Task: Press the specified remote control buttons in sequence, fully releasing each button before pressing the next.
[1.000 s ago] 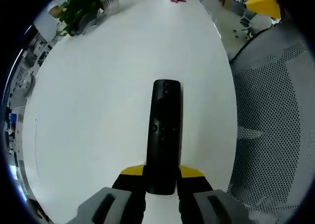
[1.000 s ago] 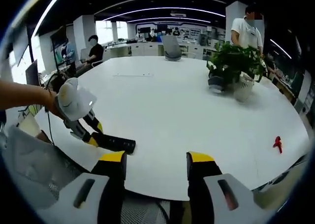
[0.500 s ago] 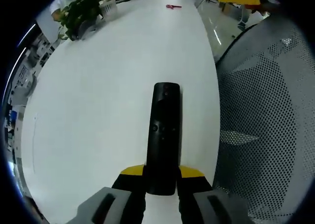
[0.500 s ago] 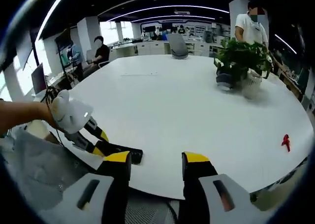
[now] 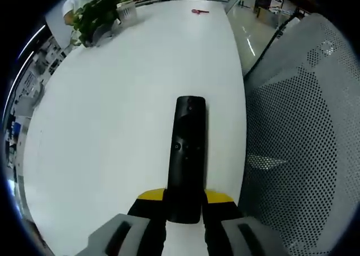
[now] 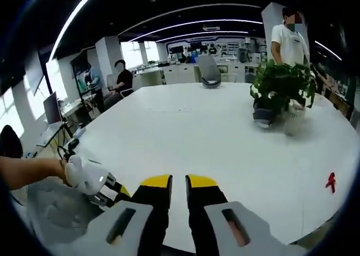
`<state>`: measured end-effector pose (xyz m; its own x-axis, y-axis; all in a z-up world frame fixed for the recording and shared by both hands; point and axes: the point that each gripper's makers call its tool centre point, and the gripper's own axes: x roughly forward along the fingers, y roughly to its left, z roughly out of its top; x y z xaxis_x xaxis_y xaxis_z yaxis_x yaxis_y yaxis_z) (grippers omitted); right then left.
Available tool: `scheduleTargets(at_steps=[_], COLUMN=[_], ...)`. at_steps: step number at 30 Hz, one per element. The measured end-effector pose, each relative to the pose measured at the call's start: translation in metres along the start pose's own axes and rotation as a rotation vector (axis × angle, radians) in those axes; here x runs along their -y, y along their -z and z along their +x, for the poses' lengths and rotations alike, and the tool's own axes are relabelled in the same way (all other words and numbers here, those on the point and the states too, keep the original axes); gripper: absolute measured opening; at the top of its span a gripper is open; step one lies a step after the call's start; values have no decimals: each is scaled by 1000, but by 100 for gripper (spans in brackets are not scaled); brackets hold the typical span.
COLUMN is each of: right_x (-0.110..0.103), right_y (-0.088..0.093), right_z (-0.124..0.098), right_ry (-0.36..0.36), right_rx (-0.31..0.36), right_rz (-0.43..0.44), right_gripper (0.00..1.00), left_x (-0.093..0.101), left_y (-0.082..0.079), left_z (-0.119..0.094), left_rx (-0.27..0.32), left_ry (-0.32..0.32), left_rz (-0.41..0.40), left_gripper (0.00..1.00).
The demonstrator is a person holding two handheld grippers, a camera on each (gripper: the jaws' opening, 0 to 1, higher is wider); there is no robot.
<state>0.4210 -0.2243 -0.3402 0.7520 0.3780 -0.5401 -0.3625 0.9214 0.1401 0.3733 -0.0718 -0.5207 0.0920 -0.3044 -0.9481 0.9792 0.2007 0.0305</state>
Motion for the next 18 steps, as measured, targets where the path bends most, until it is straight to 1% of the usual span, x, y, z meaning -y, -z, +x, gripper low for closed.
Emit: scheduleTargets(at_steps=[1,5,7,9,13,16,18], right_x=[-2,-13,-17,-20,-25,-26,-25], right_y=[1,2,7,16,23,29,37], right_z=[4,20,30,44,60,69,73], right_ry=[-8,-30,-50,-69,-83,-82,-74], right_rx=[-12,-23,-33,-64,-93,-126,-149], right_rz=[-5,-21,-13,-4,-6,-24,-57], right_gripper=[8,5,2,0,0,0,0], left_x=[0,1,1,1,1,-1,-1], left_y=[0,0,0,-1,-1,0,1], left_z=[0,0,0,0,0,1,1], left_rx=[3,12,8,-1,-13,7,23], left_ry=[-1,-4,-4,-4,-8,5,10], left_rz=[-9,-27,-28,-19,-23,-37,-43], left_gripper=[24,24,24,24,24,24,24])
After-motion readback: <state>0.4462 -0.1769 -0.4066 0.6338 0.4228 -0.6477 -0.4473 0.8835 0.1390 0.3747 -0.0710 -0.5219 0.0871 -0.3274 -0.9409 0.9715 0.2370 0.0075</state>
